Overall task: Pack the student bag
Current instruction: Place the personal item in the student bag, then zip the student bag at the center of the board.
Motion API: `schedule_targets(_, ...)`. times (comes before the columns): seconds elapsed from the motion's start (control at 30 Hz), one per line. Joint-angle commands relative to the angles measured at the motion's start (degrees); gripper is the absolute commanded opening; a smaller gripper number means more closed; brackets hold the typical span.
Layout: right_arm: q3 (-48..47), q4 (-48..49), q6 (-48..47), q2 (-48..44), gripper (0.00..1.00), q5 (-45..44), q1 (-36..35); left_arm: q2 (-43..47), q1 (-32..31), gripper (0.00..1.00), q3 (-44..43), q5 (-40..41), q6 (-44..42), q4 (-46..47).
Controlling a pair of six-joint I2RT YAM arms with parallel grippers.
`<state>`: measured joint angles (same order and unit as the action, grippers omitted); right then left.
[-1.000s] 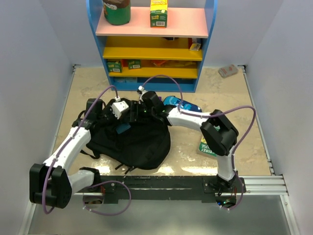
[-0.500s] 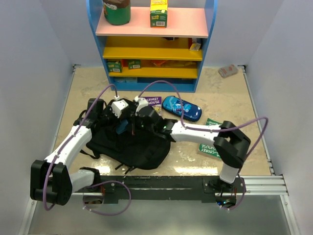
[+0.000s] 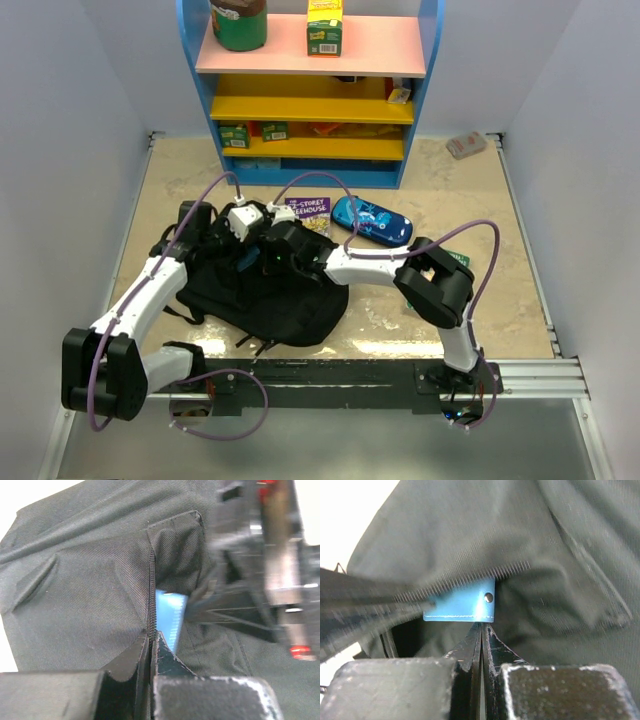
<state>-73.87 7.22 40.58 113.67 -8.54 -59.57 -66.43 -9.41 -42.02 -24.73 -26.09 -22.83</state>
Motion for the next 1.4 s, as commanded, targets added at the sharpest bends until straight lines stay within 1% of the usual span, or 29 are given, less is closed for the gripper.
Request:
schedule_targets(0.0,-4.6,4.4,1.6,1.8,0.00,-3.6,0.1,1.7,0.0,0.00,-2.0,-3.3,-1.9,-1.6)
schedule_targets(0.13,-7.0,5.8,3.5,4.0,0.00,-6.0,0.1,1.7,0.0,0.00,-1.8,-5.5,-3.6,-3.5)
schedule_targets(0.33,-6.4,14.1,6.6,4.6,0.00,-6.8,0.9,1.7,0.0,0.00,-1.8,-8.7,-6.5,-6.7)
schedule_targets(0.37,-6.2,15.3,6.5,4.4,0.00,-7.1,0.9,1.7,0.0,0.02,-1.7,-8.8,-7.0,-7.0)
schedule_targets(0.4,-6.3,15.1,6.5,4.2,0.13,-7.6,0.9,1.7,0.1,0.07,-1.7,-8.8,-7.8,-7.5)
schedule_targets(0.43,-6.2,14.4,6.3,3.7,0.28,-8.2,1.0,1.7,0.2,0.14,-2.0,-8.8,-8.0,-8.2)
schedule_targets(0.47,-5.9,13.1,5.9,2.2,0.38,-8.9,1.2,1.7,0.4,0.26,-2.4,-8.8,-8.2,-8.5)
schedule_targets(0.5,-3.9,12.6,5.8,1.0,0.53,-9.0,1.2,1.3,1.0,0.28,-2.9,-9.1,-9.3,-9.2)
schedule_targets(0.53,-2.2,12.8,5.7,-0.6,0.58,-9.0,1.3,1.0,1.6,0.30,-4.5,-9.7,-10.2,-11.3)
schedule_targets(0.57,-0.2,13.2,5.9,-3.8,0.61,-9.0,1.3,0.6,2.4,0.32,-5.5,-10.3,-11.1,-12.3)
schedule_targets(0.6,3.7,12.7,6.3,-5.6,0.65,-8.9,1.4,-0.1,4.3,0.33,-6.5,-12.0,-12.7,-13.3)
schedule_targets(0.63,5.4,12.2,7.0,-7.2,0.67,-8.9,1.4,-0.6,5.4,0.35,-8.8,-12.9,-13.7,-15.5)
schedule_targets(0.67,7.0,10.3,7.6,-8.6,0.68,-8.9,1.5,-1.1,6.4,0.41,-9.9,-13.8,-14.8,-16.7)
schedule_targets(0.7,9.9,9.3,7.9,-11.9,0.68,-8.8,1.3,-2.1,8.3,0.42,-11.2,-15.6,-17.3,-18.1)
schedule_targets(0.77,13.0,8.3,7.9,-15.1,0.66,-9.0,0.0,-3.2,9.4,0.43,-14.8,-17.5,-21.5,-24.3)
schedule_targets(0.8,15.7,8.1,7.8,-18.0,0.65,-9.6,-0.9,-4.1,9.4,0.43,-16.0,-18.7,-26.3,-26.7)
schedule_targets(0.83,17.0,7.9,7.8,-19.3,0.63,-10.6,-1.9,-4.6,9.4,0.43,-17.8,-19.1,-29.5,-32.5)
schedule_targets(0.87,18.0,8.1,7.5,-20.2,0.63,-10.7,-3.7,-5.1,9.4,0.42,-18.5,-19.6,-32.8,-35.6)
schedule_targets(0.9,19.2,7.8,7.4,-20.8,0.62,-11.1,-4.8,-6.0,9.4,0.41,-18.9,-19.8,-39.2,-38.3)
schedule_targets(0.93,19.4,7.4,7.1,-21.6,0.62,-12.0,-5.9,-6.6,9.4,0.41,-19.4,-19.7,-42.9,-44.3)
schedule_targets(0.97,19.5,6.4,7.0,-21.7,0.62,-12.6,-8.0,-7.0,9.4,0.39,-19.5,-19.6,-45.6,-46.8)
schedule_targets(1.0,19.6,6.1,6.9,-21.8,0.62,-13.2,-9.0,-7.8,9.4,0.38,-19.4,-18.5,-50.6,-48.7)
schedule_targets(1.03,19.7,6.2,6.4,-21.7,0.62,-13.5,-9.9,-8.1,9.4,0.37,-18.8,-17.9,-53.0,-52.4)
schedule_targets(1.07,19.9,7.0,6.0,-21.4,0.61,-13.7,-11.6,-8.0,9.4,0.37,-18.2,-17.3,-53.9,-52.6)
schedule_targets(1.2,18.0,6.6,5.5,-18.4,0.61,-13.4,-13.8,-5.5,9.4,0.36,-14.8,-13.1,-59.4,-52.6)
schedule_targets(1.37,16.1,5.9,4.9,-14.6,0.60,-13.3,-14.5,-4.6,9.4,0.36,-13.7,-12.5,-61.2,-52.6)
